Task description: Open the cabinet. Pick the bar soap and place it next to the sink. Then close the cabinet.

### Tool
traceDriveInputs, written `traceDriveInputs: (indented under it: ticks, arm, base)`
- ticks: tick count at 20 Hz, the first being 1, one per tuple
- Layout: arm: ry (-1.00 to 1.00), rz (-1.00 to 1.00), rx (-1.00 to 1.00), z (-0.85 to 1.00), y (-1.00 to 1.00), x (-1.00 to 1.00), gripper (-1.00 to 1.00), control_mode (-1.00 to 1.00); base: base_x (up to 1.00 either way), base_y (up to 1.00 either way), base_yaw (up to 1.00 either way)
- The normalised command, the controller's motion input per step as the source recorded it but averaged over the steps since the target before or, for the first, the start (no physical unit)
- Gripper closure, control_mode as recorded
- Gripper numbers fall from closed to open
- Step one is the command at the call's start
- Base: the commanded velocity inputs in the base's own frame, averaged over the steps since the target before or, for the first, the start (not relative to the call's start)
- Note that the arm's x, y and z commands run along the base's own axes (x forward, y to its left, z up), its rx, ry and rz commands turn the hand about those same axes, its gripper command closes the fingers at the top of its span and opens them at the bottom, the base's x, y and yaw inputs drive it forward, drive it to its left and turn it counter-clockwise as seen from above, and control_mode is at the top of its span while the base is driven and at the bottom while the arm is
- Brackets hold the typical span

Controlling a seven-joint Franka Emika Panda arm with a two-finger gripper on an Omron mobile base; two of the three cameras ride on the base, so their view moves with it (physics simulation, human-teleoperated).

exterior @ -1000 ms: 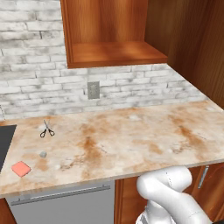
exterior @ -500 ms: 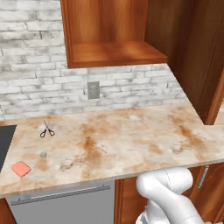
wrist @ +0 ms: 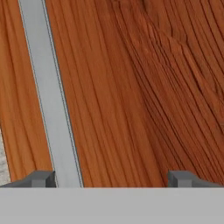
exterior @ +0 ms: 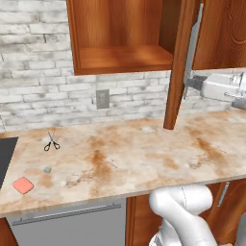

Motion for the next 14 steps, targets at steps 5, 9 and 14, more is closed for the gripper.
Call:
traceDriveInputs:
  ticks: [5,9,14]
  arm:
    - [0.04,-0.26,0.00,0.01,0.48,0.56,-1.00,-1.00]
    - [0.05,-0.20,0.00,0.15,0.13,0.40,-1.00,-1.00]
    - [0.07,-0.19,-0.01,0.02,0.00,0.48,-1.00,-1.00]
  base:
    - [0.00,0.00,0.00]
    - [0.00,0.00,0.00]
    - [0.00,0.00,0.00]
